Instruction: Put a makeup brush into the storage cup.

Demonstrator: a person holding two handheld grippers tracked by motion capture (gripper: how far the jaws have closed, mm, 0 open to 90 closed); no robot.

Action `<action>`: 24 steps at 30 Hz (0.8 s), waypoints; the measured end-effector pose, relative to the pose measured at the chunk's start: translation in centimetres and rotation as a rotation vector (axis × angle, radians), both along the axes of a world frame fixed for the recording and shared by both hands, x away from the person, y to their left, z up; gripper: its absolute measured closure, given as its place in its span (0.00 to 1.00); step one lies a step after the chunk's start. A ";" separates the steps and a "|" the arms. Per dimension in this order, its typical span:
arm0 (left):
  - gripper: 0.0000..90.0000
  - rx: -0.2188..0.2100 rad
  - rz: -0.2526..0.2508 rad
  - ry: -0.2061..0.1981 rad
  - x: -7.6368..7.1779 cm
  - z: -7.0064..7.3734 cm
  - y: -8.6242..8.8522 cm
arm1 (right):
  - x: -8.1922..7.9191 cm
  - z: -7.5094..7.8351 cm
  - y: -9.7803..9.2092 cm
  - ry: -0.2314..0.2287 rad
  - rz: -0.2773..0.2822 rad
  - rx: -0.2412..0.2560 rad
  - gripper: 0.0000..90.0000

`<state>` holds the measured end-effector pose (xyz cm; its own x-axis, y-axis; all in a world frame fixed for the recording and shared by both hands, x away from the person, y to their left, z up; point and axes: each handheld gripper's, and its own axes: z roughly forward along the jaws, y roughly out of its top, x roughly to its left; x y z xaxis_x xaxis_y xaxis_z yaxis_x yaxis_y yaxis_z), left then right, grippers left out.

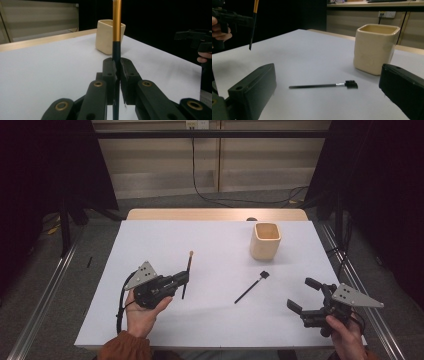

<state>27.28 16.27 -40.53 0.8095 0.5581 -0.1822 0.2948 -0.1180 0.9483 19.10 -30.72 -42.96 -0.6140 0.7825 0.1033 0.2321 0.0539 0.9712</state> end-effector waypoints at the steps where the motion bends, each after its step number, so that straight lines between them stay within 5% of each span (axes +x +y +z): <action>1: 0.93 0.002 -0.004 -0.003 0.0 0.1 -0.1 | 0.1 0.1 0.0 -0.006 0.001 0.007 0.01; 11: 0.93 -0.011 -0.035 -0.006 -0.1 0.2 -0.7 | 1.2 1.3 0.0 -0.018 0.028 0.023 0.01; 24: 0.93 -0.032 -0.076 0.005 -0.2 0.2 -2.2 | 2.3 2.3 2.5 -0.014 0.125 0.039 0.00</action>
